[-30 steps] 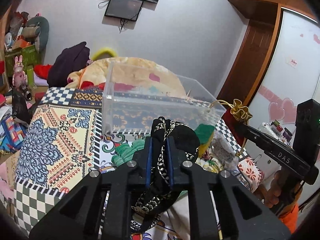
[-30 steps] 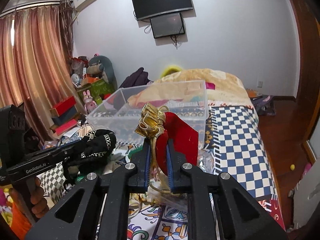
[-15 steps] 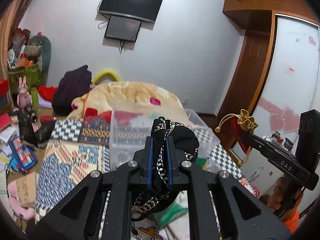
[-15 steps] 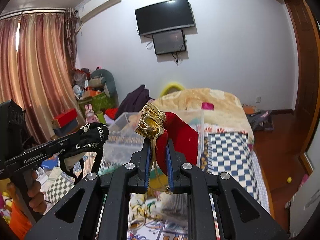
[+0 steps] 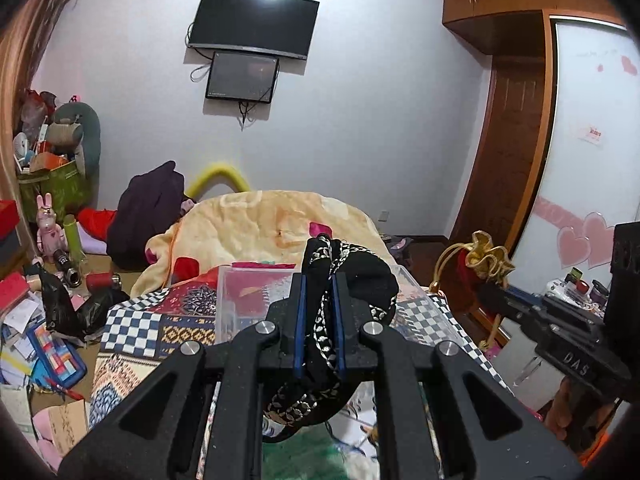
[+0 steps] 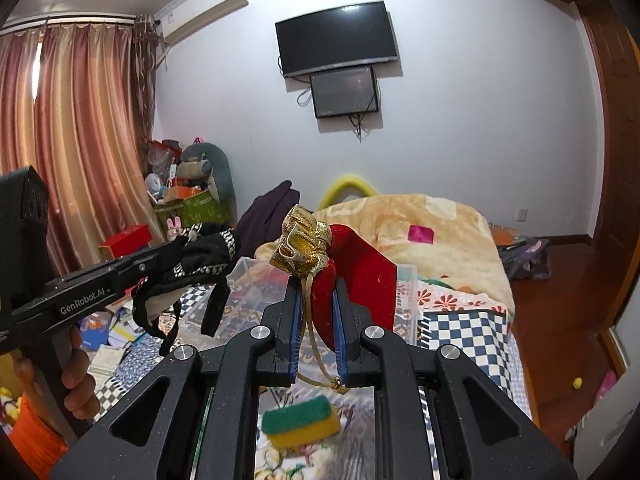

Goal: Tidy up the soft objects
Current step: 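Lower the red pouch and black hat into the clear box and release both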

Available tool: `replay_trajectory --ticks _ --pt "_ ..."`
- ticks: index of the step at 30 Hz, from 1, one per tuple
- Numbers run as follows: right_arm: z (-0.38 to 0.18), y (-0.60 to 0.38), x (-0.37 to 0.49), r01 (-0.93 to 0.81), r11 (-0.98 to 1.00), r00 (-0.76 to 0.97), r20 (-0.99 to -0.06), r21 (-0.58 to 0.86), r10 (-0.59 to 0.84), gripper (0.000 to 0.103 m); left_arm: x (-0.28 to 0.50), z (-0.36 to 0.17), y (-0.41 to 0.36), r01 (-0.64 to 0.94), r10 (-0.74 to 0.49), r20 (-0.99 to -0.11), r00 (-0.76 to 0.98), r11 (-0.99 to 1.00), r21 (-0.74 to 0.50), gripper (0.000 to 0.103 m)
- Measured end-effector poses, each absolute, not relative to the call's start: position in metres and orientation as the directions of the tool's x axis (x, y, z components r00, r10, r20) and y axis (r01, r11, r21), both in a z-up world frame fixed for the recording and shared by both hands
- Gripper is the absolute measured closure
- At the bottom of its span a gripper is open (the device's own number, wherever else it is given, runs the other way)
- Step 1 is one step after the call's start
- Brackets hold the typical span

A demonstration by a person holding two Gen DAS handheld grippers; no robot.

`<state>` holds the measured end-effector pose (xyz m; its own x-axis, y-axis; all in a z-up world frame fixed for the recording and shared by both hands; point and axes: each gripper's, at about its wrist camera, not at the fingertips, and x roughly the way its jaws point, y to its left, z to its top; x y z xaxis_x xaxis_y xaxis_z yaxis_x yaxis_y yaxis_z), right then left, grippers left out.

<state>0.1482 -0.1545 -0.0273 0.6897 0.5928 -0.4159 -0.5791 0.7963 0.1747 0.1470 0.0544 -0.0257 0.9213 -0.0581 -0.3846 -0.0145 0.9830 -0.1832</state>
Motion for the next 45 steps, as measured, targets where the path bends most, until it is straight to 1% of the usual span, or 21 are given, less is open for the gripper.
replay_trajectory --ticks 6,13,17,21,25,29,30,32,33,34,36,40,42,45 --pt "-0.039 -0.142 0.168 -0.575 0.8 0.664 -0.474 0.17 0.578 0.09 0.179 -0.033 0.062 -0.037 -0.053 -0.427 0.902 0.979 -0.198 0.092" --pt "-0.054 -0.125 0.19 -0.582 0.797 0.609 -0.562 0.163 0.56 0.09 0.221 -0.06 0.067 -0.063 -0.043 -0.524 0.851 0.981 -0.184 0.092" --pt "-0.064 -0.116 0.202 -0.587 0.795 0.569 -0.62 0.153 0.54 0.09 0.236 -0.078 0.069 -0.064 -0.065 -0.584 0.809 0.978 -0.198 0.092" --pt "-0.074 -0.107 0.21 -0.586 0.801 0.543 -0.672 0.127 0.503 0.09 0.244 -0.091 0.069 -0.053 -0.098 -0.623 0.776 0.974 -0.219 0.092" --pt "-0.082 -0.101 0.211 -0.595 0.794 0.512 -0.704 0.122 0.492 0.088 0.246 -0.098 0.063 -0.047 -0.09 -0.645 0.759 0.98 -0.192 0.091" --pt "-0.082 -0.098 0.208 -0.602 0.792 0.507 -0.715 0.106 0.481 0.088 0.246 -0.101 0.057 -0.045 -0.064 -0.659 0.75 0.988 -0.146 0.09" --pt "-0.081 -0.097 0.207 -0.607 0.787 0.502 -0.716 0.107 0.484 0.086 0.245 -0.101 0.056 -0.043 -0.058 -0.658 0.751 0.99 -0.136 0.09" --pt "-0.079 -0.097 0.205 -0.614 0.783 0.496 -0.72 0.104 0.485 0.079 0.241 -0.1 0.055 -0.039 -0.053 -0.652 0.757 0.991 -0.126 0.09" --pt "-0.078 -0.097 0.203 -0.616 0.781 0.497 -0.719 0.102 0.486 0.068 0.238 -0.099 0.055 -0.033 -0.059 -0.65 0.758 0.991 -0.129 0.09" --pt "-0.076 -0.098 0.201 -0.619 0.779 0.499 -0.715 0.102 0.49 0.053 0.235 -0.097 0.055 -0.026 -0.068 -0.648 0.759 0.991 -0.134 0.09" --pt "-0.071 -0.101 0.196 -0.617 0.781 0.521 -0.694 0.096 0.497 0.043 0.231 -0.094 0.055 -0.021 -0.073 -0.645 0.761 0.99 -0.136 0.09" --pt "-0.058 -0.111 0.186 -0.619 0.778 0.543 -0.659 0.104 0.52 0.042 0.219 -0.085 0.06 -0.019 -0.082 -0.632 0.77 0.988 -0.15 0.09" --pt "-0.051 -0.116 0.182 -0.619 0.778 0.553 -0.64 0.113 0.533 0.041 0.212 -0.081 0.062 -0.017 -0.084 -0.623 0.778 0.988 -0.155 0.086" --pt "-0.04 -0.122 0.172 -0.619 0.776 0.575 -0.605 0.118 0.551 0.038 0.2 -0.073 0.063 -0.009 -0.085 -0.6 0.796 0.988 -0.151 0.072"
